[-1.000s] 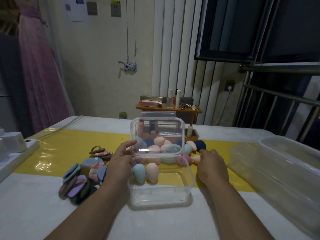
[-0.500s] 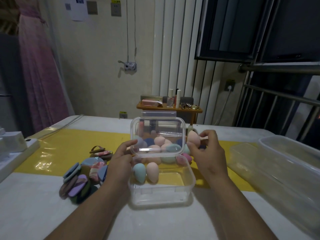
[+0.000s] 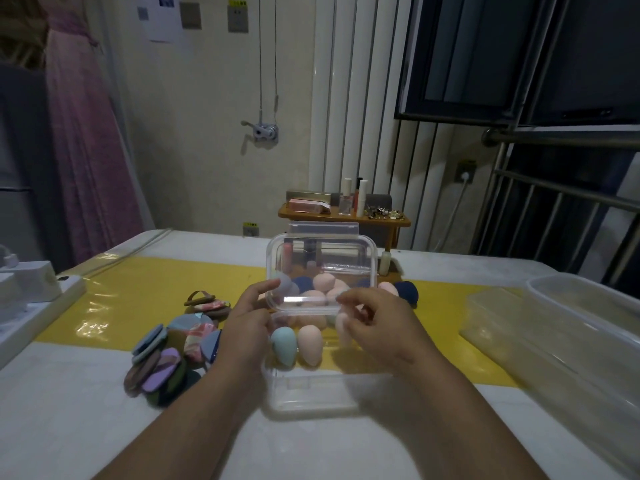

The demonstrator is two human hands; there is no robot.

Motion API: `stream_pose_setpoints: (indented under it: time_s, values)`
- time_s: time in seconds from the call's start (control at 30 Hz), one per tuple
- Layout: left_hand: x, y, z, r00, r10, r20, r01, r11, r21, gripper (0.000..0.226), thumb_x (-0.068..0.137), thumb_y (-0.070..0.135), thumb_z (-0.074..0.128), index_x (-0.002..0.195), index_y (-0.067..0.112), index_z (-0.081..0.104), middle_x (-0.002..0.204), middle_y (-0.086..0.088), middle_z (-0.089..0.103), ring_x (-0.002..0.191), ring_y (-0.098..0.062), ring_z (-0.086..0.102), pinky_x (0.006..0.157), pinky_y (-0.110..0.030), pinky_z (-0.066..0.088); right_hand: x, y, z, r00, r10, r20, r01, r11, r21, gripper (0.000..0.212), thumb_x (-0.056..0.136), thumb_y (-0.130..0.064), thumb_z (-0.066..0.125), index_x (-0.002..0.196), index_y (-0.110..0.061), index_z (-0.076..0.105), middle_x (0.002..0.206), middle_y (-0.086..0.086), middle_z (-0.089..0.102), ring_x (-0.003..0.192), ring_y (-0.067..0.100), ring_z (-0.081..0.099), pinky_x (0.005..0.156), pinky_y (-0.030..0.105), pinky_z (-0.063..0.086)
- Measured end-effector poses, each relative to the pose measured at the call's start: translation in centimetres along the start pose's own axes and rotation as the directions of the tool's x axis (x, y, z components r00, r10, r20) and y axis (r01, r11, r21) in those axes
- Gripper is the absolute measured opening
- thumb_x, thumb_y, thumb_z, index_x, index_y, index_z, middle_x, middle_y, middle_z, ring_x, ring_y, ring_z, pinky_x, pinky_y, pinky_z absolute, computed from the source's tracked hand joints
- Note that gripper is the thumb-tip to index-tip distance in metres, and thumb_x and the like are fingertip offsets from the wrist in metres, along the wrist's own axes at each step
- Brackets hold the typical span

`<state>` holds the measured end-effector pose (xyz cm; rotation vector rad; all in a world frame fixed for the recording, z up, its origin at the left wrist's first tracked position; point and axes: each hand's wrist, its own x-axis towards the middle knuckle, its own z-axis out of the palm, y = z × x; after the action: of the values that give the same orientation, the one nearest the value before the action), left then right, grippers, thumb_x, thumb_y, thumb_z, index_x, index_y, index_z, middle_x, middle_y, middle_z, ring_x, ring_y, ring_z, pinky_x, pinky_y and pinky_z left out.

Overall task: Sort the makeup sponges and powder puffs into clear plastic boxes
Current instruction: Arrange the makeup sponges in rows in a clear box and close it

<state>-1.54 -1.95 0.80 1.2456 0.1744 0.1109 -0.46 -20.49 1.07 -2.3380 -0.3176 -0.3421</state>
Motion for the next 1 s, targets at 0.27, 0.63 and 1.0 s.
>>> stream_pose_setpoints:
  time_s: [0.27,0.63,1.0]
  values:
    - [0.2,-0.1,-0.2,1.000,-0.014,0.014,0.014,1.000,0.002,0.051,0.091,-0.008,0.040,0.111,0.031,0.067,0.117,-0.005,0.065,0.092,-0.027,0.066,0.047,-0.025,0.053,0.1,-1.0,0.4,0.992,0.073,0.099,-0.051,0.976,-0.212,0.008,0.091,-0.026,0.065,0.095,-0.033,0.064,0.097,-0.008,0.062,0.084,0.010,0.057,0.067,0.022,0.046]
    - [0.3,-0.2,-0.3,1.000,-0.018,0.022,0.018,1.000,-0.006,0.052,0.092,-0.007,0.039,0.110,0.032,0.068,0.119,-0.005,0.065,0.094,-0.028,0.066,0.050,-0.027,0.055,-0.2,-1.9,0.0,0.975,0.151,0.164,-0.090,0.941,-0.327,0.009,0.092,-0.026,0.060,0.100,-0.028,0.063,0.098,-0.005,0.061,0.088,0.018,0.059,0.077,0.031,0.051]
    - [0.7,-0.7,-0.5,1.000,-0.003,0.025,0.003,1.000,0.001,0.057,0.088,-0.009,0.038,0.110,0.034,0.068,0.120,-0.006,0.064,0.096,-0.029,0.066,0.052,-0.027,0.054,0.3,-2.2,0.3,0.967,0.153,0.204,-0.059,0.912,-0.406,0.015,0.088,-0.022,0.066,0.102,-0.029,0.067,0.103,-0.004,0.063,0.088,0.015,0.058,0.075,0.030,0.054]
